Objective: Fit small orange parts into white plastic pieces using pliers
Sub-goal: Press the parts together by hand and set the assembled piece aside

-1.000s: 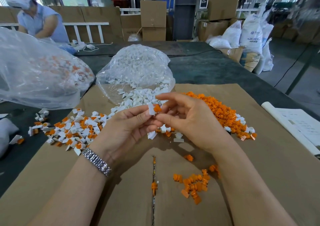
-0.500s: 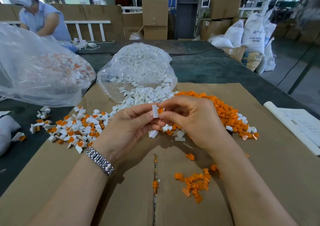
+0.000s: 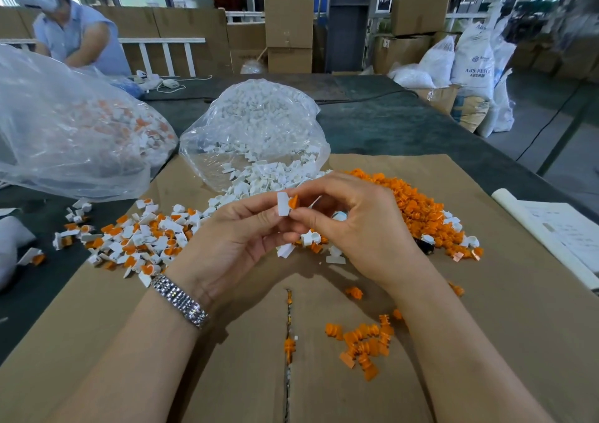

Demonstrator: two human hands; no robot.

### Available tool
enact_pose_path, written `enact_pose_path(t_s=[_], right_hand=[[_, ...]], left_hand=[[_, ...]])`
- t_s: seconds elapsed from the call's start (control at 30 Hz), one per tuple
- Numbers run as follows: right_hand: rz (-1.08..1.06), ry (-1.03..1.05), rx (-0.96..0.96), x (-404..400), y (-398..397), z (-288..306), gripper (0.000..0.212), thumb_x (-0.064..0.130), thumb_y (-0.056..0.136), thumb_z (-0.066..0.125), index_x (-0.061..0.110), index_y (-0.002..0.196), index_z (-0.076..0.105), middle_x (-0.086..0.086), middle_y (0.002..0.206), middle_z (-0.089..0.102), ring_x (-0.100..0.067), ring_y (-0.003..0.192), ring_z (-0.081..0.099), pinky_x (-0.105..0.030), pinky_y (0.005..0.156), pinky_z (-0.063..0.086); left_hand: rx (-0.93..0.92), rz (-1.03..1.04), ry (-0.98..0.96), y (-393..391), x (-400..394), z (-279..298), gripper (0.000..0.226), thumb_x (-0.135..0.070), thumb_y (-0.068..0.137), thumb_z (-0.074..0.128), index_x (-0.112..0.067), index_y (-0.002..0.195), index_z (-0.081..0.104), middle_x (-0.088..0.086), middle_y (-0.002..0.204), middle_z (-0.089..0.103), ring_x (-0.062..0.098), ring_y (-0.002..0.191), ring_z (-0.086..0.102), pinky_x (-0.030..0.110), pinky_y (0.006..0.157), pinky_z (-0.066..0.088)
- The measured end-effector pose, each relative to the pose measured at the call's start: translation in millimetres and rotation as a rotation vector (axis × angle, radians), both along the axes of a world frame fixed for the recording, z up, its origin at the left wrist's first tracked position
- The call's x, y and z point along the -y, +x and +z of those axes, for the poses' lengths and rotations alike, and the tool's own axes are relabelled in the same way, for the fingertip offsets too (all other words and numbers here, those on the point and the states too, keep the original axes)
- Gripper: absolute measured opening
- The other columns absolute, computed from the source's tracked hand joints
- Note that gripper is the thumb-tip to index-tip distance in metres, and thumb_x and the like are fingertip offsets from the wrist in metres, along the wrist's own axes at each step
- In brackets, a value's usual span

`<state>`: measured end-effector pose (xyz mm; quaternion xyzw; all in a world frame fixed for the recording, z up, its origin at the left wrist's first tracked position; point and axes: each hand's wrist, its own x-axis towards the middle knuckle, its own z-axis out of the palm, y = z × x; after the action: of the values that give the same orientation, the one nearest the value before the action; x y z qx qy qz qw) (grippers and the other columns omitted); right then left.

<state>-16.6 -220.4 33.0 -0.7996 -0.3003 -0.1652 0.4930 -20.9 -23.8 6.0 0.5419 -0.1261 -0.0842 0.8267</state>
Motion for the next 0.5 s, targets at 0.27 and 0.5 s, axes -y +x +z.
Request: enact_pose_path(t_s=[0.27, 0.5], right_hand=[[-0.001, -0.022, 0.042, -0.4, 0.2, -1.0, 0.019, 0.019, 0.085, 0.081, 0.016, 0.104, 0.078, 0.006, 0.093, 0.071, -0.012, 0.083, 0.069, -0.028, 0.077, 0.057], [0.003, -0.018, 0.084, 0.2, 2.5, -3.0, 0.019, 0.013, 0.086, 0.080, 0.014, 0.105, 0.079, 0.003, 0.089, 0.072, -0.012, 0.083, 0.069, -0.027, 0.076, 0.057]], left_hand=[[-0.001, 0.019, 0.013, -2.9, 3.2, 3.7, 0.027, -0.008, 0.088, 0.060, -0.009, 0.105, 0.081, 0.012, 0.097, 0.077, 0.017, 0.085, 0.075, 0.024, 0.077, 0.060], [-0.005, 0.016, 0.034, -3.4, 0.7, 4.3, 0.025, -0.007, 0.088, 0.060, -0.007, 0.101, 0.081, 0.015, 0.093, 0.076, 0.019, 0.083, 0.074, 0.024, 0.076, 0.060]])
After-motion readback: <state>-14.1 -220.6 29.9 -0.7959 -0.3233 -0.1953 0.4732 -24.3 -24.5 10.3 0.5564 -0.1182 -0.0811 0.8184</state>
